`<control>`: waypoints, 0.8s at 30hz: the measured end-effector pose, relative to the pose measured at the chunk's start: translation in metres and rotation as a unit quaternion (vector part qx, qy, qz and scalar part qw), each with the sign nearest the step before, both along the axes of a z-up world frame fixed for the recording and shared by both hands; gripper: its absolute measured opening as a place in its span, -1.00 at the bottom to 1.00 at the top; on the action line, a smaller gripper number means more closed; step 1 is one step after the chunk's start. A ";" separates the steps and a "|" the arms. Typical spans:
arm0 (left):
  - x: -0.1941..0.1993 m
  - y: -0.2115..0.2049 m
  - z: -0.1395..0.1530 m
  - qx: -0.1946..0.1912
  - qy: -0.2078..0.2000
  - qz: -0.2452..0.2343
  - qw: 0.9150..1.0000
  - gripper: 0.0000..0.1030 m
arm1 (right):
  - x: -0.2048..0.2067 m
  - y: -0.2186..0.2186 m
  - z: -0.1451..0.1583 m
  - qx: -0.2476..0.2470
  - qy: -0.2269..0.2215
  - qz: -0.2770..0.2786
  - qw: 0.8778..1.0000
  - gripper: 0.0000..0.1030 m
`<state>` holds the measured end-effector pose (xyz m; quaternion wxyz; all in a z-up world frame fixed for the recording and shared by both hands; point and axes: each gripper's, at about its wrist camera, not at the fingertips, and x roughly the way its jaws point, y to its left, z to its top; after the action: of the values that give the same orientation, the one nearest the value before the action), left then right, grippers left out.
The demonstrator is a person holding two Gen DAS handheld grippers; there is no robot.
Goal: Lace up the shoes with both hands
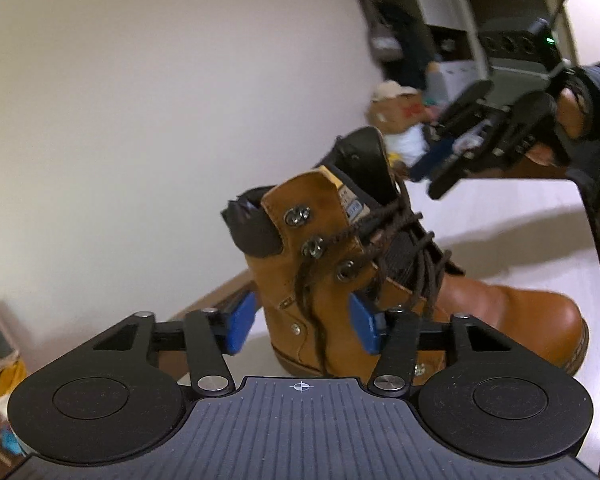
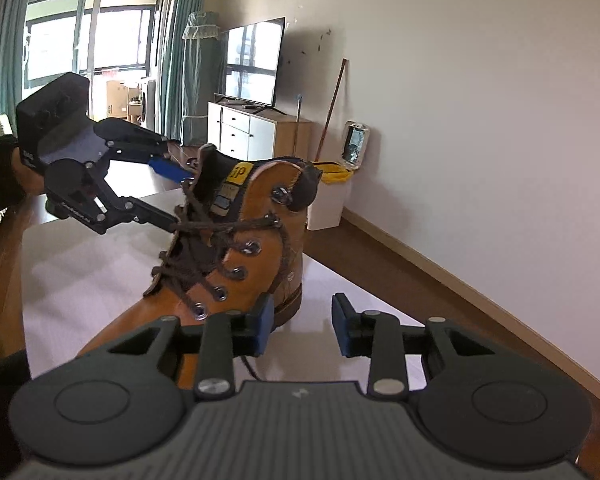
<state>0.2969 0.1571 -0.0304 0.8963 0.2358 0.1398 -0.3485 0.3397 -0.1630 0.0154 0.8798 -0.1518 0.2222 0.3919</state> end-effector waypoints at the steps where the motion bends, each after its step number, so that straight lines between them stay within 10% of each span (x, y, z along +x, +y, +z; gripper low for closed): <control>1: 0.000 0.001 0.000 0.004 -0.001 -0.008 1.000 0.07 | 0.003 0.000 -0.002 0.000 0.002 0.003 1.000 -0.31; 9: 0.006 0.015 0.010 0.053 0.022 -0.087 0.995 -0.13 | 0.022 0.001 -0.011 0.007 0.007 0.030 0.999 -0.30; 13: 0.018 0.014 0.012 0.084 0.049 -0.088 0.991 -0.96 | 0.025 -0.001 -0.009 0.018 0.000 0.051 0.999 -0.30; 24: 0.008 0.010 0.018 0.088 0.063 -0.063 0.992 -0.96 | 0.040 0.009 -0.003 0.036 0.013 0.121 0.992 -0.30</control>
<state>0.3052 0.1672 -0.0126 0.8377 0.2997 0.2114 -0.4046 0.3796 -0.1539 0.0119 0.8277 -0.1406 0.1992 0.5055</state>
